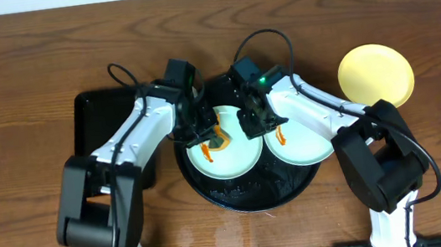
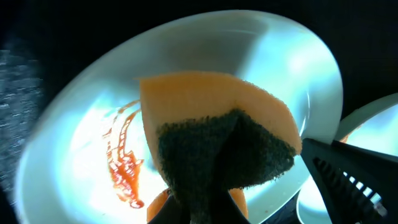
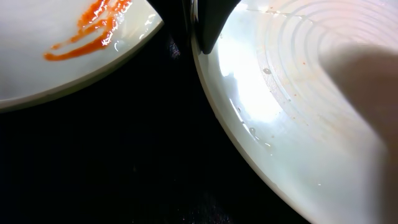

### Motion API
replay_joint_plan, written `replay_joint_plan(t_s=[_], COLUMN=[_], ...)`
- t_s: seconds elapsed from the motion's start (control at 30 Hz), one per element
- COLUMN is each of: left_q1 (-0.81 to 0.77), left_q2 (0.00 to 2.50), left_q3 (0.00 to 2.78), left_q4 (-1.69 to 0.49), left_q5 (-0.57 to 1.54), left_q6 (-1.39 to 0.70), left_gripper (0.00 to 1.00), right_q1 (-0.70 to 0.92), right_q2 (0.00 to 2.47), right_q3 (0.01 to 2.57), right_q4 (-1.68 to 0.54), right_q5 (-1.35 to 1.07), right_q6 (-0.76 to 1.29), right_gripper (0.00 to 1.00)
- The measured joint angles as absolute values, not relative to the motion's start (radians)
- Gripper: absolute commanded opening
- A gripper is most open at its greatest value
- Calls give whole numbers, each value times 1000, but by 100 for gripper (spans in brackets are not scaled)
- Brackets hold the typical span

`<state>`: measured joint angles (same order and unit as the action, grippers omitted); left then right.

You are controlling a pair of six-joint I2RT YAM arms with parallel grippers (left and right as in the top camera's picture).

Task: Clean dirty plates on tray and stack at the side
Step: 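Bring the sponge with the left gripper onto the left blue plate, then scrub the left blue plate with the sponge while the right gripper holds it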

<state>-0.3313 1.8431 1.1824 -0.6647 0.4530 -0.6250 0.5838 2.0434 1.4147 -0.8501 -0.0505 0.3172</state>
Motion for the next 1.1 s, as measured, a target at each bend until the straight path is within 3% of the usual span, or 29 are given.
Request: replay_joint_plan(t_s=[1.1], left_q1=[-383], left_q2=[1854], left_q3=[1064], left_q4=[-557], left_q5=[438], left_q6=[-640], left_gripper=[8], right_q1=[584], right_q2=[2045], right_q3=[1417], right_q4=[-859], right_q5=[-51], right_q6=[317], right_gripper=[1])
